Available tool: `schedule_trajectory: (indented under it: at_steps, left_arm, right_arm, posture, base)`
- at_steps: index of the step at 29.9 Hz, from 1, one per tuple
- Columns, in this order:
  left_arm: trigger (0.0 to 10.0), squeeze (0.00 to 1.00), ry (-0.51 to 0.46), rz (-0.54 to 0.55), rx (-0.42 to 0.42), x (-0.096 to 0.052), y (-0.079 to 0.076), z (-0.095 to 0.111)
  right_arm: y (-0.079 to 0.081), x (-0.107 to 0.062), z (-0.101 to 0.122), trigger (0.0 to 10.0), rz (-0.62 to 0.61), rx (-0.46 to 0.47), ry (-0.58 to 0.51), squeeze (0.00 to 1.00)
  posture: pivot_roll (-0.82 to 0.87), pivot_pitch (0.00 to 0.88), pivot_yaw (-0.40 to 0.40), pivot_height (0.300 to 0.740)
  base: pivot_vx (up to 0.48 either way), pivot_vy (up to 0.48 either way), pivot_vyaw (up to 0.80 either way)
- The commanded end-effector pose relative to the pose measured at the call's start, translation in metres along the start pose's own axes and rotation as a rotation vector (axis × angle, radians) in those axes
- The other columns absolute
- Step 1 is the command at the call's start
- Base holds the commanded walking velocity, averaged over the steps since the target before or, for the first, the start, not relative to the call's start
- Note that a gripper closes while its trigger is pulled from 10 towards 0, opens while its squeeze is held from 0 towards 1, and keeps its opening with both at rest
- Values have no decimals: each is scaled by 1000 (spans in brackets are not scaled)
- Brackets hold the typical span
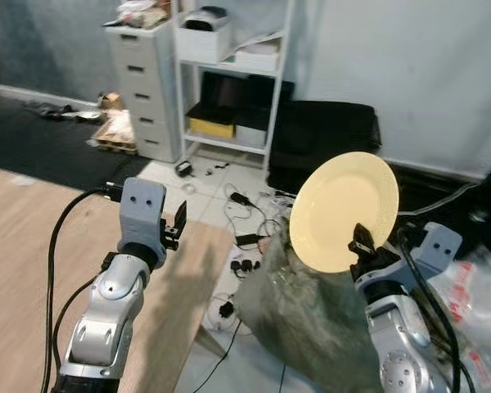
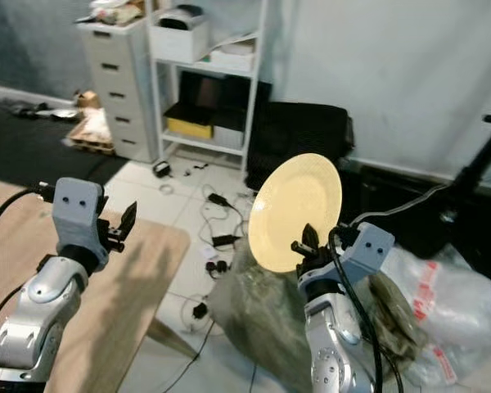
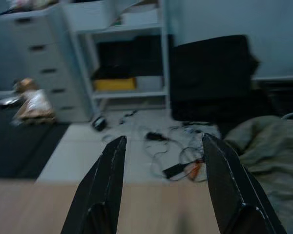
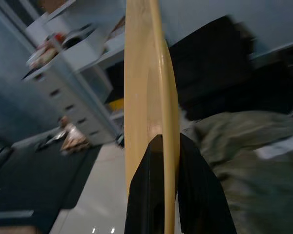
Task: Setting the table
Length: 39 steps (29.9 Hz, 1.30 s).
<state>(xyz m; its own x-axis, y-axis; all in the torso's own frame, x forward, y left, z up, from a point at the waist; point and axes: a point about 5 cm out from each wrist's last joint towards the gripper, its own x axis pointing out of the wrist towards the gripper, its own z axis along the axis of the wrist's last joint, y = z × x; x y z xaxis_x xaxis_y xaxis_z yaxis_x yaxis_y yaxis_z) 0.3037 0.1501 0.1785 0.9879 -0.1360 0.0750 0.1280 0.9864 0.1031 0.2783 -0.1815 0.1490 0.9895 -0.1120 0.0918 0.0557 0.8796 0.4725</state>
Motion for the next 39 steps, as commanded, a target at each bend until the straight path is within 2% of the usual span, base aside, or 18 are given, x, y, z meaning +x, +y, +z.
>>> schedule_trajectory:
  at_steps: [1,39]
  left_arm:
    - [10000,0,0,-10,0,0,-2,-1]
    - [10000,0,5,-31,-6,1,-5,-3]
  right_arm:
    - [0,-1,0,10000,-5,4,-1,0]
    - [-1,-3,-2,10000,-7,0,7,0]
  posture:
    - [-48,0,77,740]
    - [-55,0,78,740]
  base:
    - [0,0,-781]
    - [0,0,-781]
